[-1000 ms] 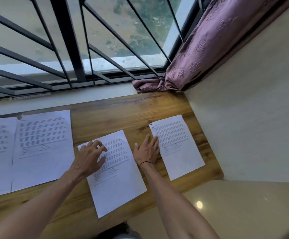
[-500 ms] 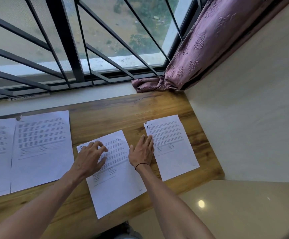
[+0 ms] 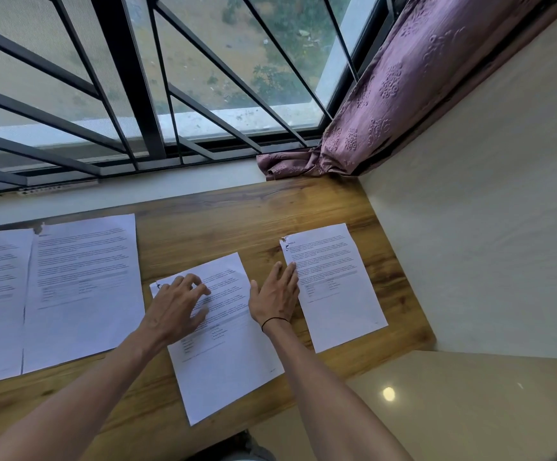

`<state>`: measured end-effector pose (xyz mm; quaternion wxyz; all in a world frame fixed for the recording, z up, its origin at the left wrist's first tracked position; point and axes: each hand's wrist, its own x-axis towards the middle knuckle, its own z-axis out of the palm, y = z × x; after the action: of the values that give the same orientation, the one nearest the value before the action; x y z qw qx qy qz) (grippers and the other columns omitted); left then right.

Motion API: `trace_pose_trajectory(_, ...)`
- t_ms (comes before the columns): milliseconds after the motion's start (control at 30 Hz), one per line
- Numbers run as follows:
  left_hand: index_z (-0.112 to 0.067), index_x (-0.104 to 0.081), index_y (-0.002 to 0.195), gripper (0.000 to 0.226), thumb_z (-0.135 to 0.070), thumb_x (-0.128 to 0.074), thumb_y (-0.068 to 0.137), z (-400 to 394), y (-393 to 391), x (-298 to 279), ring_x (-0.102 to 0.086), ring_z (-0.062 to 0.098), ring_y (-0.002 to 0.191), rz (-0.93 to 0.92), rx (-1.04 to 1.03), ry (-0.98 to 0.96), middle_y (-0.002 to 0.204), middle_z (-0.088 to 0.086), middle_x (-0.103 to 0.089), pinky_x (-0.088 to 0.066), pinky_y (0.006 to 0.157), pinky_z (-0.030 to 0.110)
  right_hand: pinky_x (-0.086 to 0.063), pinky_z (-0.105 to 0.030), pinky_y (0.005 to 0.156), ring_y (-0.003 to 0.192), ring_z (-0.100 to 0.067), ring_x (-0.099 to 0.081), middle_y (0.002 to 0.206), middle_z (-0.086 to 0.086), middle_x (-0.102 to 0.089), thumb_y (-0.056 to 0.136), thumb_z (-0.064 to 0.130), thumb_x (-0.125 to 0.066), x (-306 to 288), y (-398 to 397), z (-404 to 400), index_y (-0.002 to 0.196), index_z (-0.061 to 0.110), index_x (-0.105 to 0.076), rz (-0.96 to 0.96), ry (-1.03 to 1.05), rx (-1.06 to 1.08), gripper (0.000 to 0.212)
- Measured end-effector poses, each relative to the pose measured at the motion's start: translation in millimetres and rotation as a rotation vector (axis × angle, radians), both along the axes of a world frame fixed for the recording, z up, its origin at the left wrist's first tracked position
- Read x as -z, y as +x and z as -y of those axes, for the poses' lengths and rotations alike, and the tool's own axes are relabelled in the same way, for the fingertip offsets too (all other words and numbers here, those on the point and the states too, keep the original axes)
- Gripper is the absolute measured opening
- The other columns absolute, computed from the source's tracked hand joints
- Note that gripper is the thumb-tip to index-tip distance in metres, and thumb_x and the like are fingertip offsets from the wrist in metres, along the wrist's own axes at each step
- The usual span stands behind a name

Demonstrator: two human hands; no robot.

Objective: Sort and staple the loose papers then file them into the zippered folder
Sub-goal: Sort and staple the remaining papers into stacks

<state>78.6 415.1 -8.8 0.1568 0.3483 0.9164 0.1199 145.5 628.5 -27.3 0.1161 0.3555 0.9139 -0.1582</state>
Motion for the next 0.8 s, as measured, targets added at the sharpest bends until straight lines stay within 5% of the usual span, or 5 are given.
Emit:
trace_pose_trajectory(300, -0.026, -0.059, 0.135, 0.059, -0.049, -0.077, 0.084, -3, 0, 1, -0.055, 0.03, 0.128, 0.026, 0.027, -0.082, 0.15, 0.009, -0.049, -0.054, 0.093, 0.046, -0.023, -0.051, 0.123, 0.155, -0.04, -0.013, 0.169, -0.023, -0.008, 0.092, 0.07, -0.051, 8, 5, 13, 0.161, 0.009, -0.017, -0.033, 0.025, -0.081, 0.098)
trace_pose_trajectory(533, -0.028, -0.055, 0.14, 0.06, -0.048, -0.075, 0.087, -3, 1, 7, -0.051, 0.028, 0.134, 0.021, 0.008, -0.083, 0.156, 0.007, -0.044, -0.054, 0.096, 0.044, -0.042, -0.048, 0.106, 0.134, -0.035, -0.041, 0.155, -0.018, -0.038, 0.095, 0.047, -0.064, 2, -7, 22, 0.144, 0.016, -0.046, -0.159, 0.038, -0.064, 0.06)
trace_pose_trajectory(633, -0.029, -0.055, 0.14, 0.06, -0.047, -0.076, 0.087, -1, 1, 10, -0.052, 0.028, 0.134, 0.015, 0.01, -0.074, 0.156, 0.007, -0.044, -0.054, 0.095, 0.044, -0.038, -0.052, 0.109, 0.138, -0.038, -0.039, 0.155, -0.021, -0.039, 0.09, 0.033, -0.073, 2, -11, 1, 0.146, 0.016, -0.045, -0.145, 0.084, -0.011, 0.065)
trace_pose_trajectory(733, -0.029, -0.054, 0.141, 0.061, -0.047, -0.075, 0.087, -1, 1, 12, -0.051, 0.028, 0.135, 0.012, 0.004, -0.079, 0.157, 0.007, -0.044, -0.054, 0.096, 0.044, -0.027, -0.055, 0.118, 0.15, -0.041, -0.024, 0.163, -0.024, -0.024, 0.095, 0.041, -0.068, 4, -8, -20, 0.154, 0.014, -0.032, -0.014, 0.087, 0.007, 0.075)
trace_pose_trajectory(800, -0.029, -0.054, 0.142, 0.061, -0.047, -0.075, 0.088, -1, 1, 13, -0.051, 0.028, 0.135, 0.015, -0.003, -0.071, 0.157, 0.007, -0.043, -0.054, 0.097, 0.044, -0.038, -0.053, 0.111, 0.142, -0.041, -0.035, 0.157, -0.026, -0.032, 0.097, 0.04, -0.065, 4, -6, -24, 0.149, 0.013, -0.037, 0.029, 0.141, -0.063, 0.065)
